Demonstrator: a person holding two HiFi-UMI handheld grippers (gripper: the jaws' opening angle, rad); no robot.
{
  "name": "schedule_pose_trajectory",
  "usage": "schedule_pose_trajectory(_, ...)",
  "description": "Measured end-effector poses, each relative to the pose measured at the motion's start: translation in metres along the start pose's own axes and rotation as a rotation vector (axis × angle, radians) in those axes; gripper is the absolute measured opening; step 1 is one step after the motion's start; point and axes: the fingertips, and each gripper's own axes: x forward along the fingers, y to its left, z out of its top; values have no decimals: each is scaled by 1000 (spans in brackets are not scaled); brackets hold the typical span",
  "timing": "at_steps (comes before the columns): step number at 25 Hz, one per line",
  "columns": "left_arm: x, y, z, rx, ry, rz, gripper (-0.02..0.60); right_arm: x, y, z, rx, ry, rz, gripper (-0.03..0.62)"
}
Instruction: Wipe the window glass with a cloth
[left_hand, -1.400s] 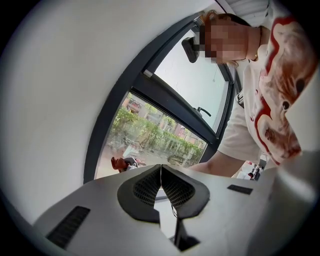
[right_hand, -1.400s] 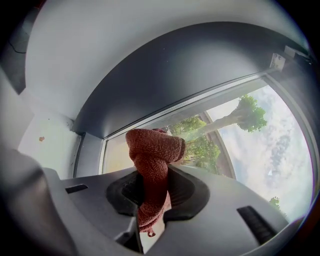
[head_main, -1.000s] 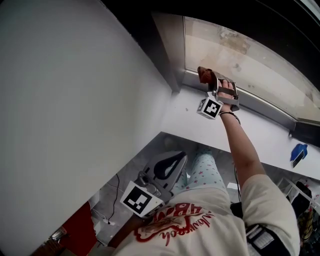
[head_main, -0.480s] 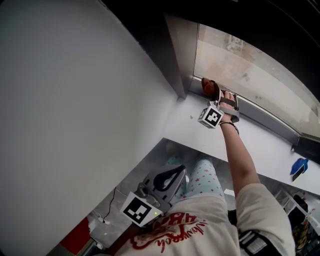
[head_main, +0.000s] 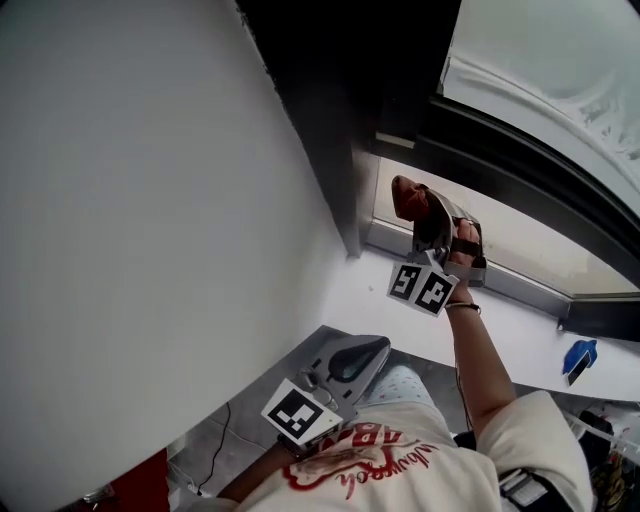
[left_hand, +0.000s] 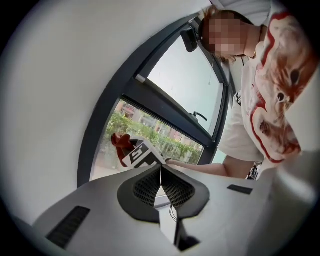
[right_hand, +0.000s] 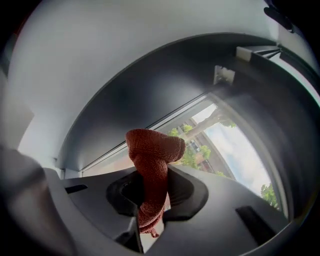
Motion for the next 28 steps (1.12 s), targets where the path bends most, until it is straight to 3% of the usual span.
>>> schedule_pose_trajectory(4, 3, -8, 13, 49, -13, -42, 21, -14, -64, 35, 51, -48, -93, 84)
schedule_pose_trajectory(8, 6, -14, 22, 55, -21, -63, 21, -18, -93, 58, 49, -90, -147, 84)
schedule_pose_trajectory(12, 3, -19, 25, 70, -35, -68, 21, -11, -93, 66, 10, -101, -136, 84)
schedule_pose_trajectory(18, -3, -12, 21, 33, -32, -30, 21, -9, -87, 68, -52, -113, -154, 84)
schedule_pose_trajectory(28, 1, -12, 12, 7, -25, -20, 21, 1, -60, 62, -42, -127, -111, 84)
